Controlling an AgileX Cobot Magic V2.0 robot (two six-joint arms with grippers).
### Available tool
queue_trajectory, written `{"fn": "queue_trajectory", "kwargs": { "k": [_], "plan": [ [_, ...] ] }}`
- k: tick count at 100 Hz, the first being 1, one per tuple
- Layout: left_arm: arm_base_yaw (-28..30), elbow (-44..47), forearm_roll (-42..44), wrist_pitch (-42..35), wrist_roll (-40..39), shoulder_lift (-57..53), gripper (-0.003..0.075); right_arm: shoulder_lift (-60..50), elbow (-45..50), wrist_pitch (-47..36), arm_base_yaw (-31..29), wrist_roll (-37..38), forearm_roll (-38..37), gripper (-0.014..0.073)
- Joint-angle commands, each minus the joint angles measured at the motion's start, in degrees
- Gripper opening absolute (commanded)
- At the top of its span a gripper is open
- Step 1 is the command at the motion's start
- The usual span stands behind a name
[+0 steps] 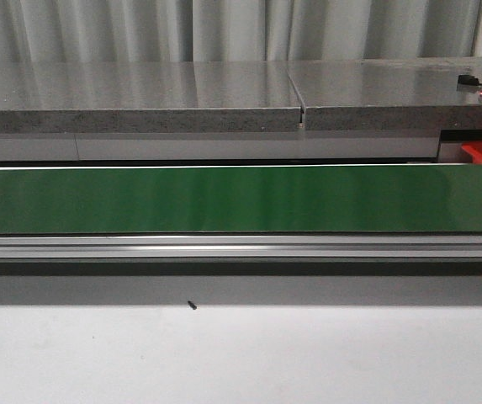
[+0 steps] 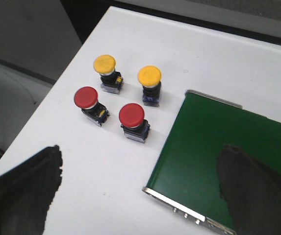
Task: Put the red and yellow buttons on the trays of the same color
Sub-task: 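Move the open left gripper down over a red button in the cluster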
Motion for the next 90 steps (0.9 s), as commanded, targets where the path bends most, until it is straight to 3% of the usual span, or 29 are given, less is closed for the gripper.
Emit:
{"fn": "queue_trajectory", "kwargs": {
  "k": [1,49,90],
  "plan": [
    [2.64,-3.49,0.20,-4.17,-0.72,2.72,0.0618,0.08,-1.37,-3.53,0.13,0.03,0.77,-0.0069],
    [12.08,-4.44,-6.71,-14.91,1.59,19.60,0.0618,0.08,-1.37,-3.53,0.13,0.03,0.77,-0.0069],
    [13.88,-7.74,-7.45,-18.15,4.03,30.33,0.0618,0.08,-1.37,-3.53,0.13,0.03,0.77,-0.0069]
  ]
}}
